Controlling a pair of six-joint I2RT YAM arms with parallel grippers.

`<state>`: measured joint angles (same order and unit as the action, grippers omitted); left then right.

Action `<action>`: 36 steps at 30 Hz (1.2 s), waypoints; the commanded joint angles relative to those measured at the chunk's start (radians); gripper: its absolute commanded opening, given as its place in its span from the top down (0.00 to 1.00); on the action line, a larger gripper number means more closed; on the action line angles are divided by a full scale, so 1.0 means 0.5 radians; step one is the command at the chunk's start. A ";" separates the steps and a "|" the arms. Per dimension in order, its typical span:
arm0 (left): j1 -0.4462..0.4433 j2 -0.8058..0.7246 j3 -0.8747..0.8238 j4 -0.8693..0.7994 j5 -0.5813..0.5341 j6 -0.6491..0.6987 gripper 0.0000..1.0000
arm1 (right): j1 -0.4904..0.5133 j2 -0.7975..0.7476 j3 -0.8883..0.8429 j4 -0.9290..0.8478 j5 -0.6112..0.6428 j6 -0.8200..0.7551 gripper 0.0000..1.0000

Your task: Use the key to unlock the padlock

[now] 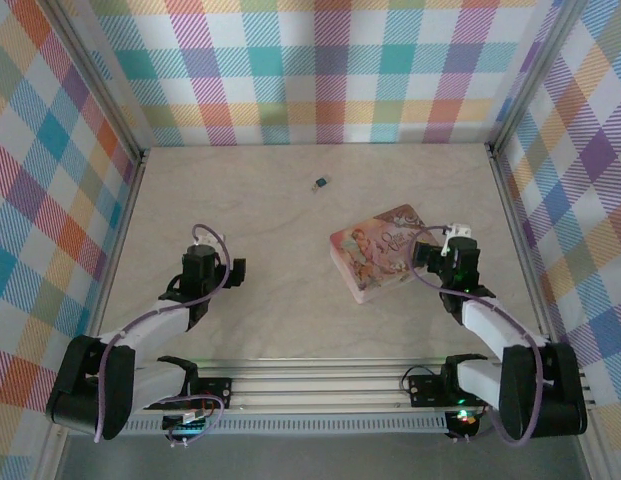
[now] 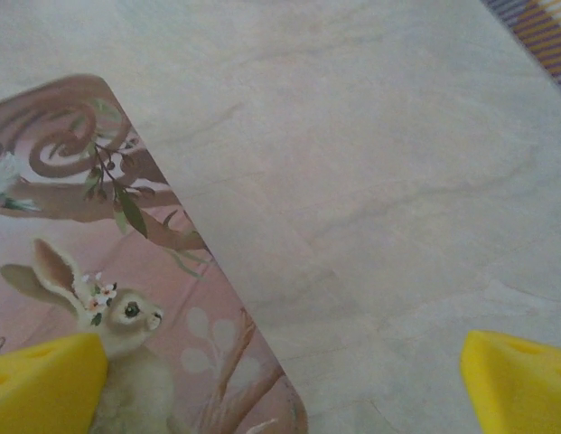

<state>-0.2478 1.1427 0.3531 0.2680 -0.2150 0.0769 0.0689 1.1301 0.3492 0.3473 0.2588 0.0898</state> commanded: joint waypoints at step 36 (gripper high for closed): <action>0.377 0.844 0.132 1.082 0.238 -0.120 0.00 | -0.129 0.801 0.072 1.048 -0.363 -0.080 0.00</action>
<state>-0.0620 1.5608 0.4301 0.7414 -0.1486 0.0448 -0.0006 1.5135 0.3744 0.8925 0.0883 0.0803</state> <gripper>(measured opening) 0.999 0.996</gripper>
